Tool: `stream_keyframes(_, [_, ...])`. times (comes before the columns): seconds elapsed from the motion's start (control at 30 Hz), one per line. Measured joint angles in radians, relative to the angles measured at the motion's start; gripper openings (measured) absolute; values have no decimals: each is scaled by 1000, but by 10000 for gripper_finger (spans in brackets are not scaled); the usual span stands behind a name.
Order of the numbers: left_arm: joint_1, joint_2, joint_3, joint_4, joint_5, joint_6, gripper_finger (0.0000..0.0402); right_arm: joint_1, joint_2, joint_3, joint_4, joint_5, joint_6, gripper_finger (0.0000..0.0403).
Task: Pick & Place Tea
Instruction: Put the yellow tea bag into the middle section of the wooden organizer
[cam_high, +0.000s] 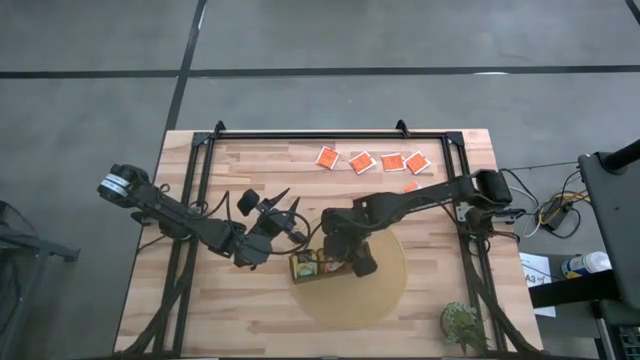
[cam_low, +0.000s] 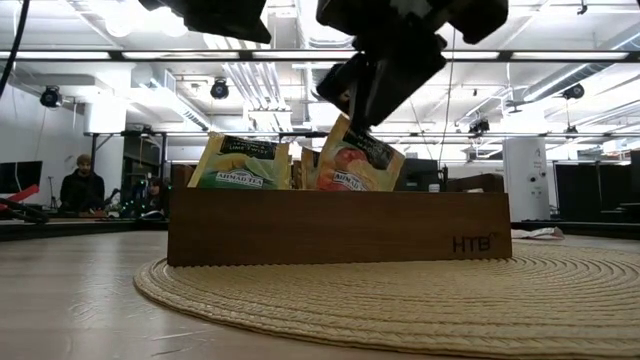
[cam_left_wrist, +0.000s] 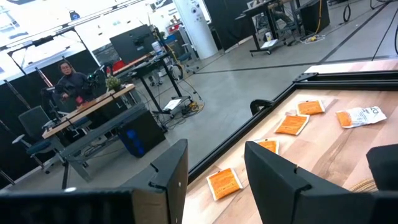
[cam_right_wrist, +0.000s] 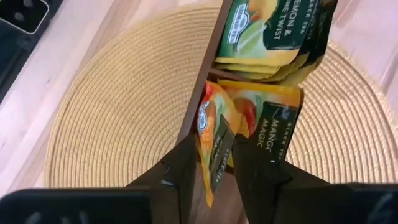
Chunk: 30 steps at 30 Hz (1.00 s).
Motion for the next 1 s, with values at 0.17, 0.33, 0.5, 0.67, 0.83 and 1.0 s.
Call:
stream_keyframes(0.17, [0,0,0,0,0,0,153,0,-8,0,25,16,-5,94])
stream_keyframes(0.33, [0,0,0,0,0,0,153,0,-23,0,65,178,-3,85])
stream_keyframes(0.5, [0,0,0,-1,0,0,153,3,-49,1,85,165,4,78])
stream_keyframes(0.67, [0,0,0,-3,0,0,153,44,-27,-20,75,46,-31,77])
stream_keyframes(0.83, [0,0,0,-3,0,0,153,85,-13,-22,79,55,-129,70])
stream_keyframes(1.0, [0,0,0,0,0,14,153,128,-14,-22,87,149,-193,30])
